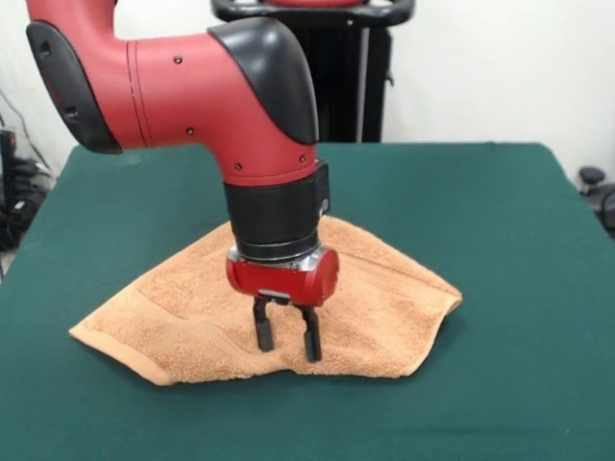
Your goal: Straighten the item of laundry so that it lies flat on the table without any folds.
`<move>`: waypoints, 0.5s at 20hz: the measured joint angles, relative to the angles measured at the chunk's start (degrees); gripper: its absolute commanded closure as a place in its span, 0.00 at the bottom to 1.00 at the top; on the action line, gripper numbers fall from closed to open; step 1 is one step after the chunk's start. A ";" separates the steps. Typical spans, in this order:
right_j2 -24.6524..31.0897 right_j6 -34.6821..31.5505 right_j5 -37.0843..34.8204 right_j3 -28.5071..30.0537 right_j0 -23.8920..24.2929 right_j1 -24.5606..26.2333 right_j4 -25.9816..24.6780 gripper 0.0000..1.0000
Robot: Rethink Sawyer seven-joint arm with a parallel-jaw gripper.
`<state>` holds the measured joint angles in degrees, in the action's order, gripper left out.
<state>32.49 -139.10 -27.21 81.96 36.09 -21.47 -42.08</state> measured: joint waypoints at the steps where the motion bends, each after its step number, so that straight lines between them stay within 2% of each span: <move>1: 0.68 0.27 0.00 0.44 0.51 0.01 0.08 0.00; 10: 6.52 0.53 -0.01 5.85 4.67 0.34 1.58 0.00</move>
<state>39.01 -138.57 -27.23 87.81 40.76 -21.14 -40.50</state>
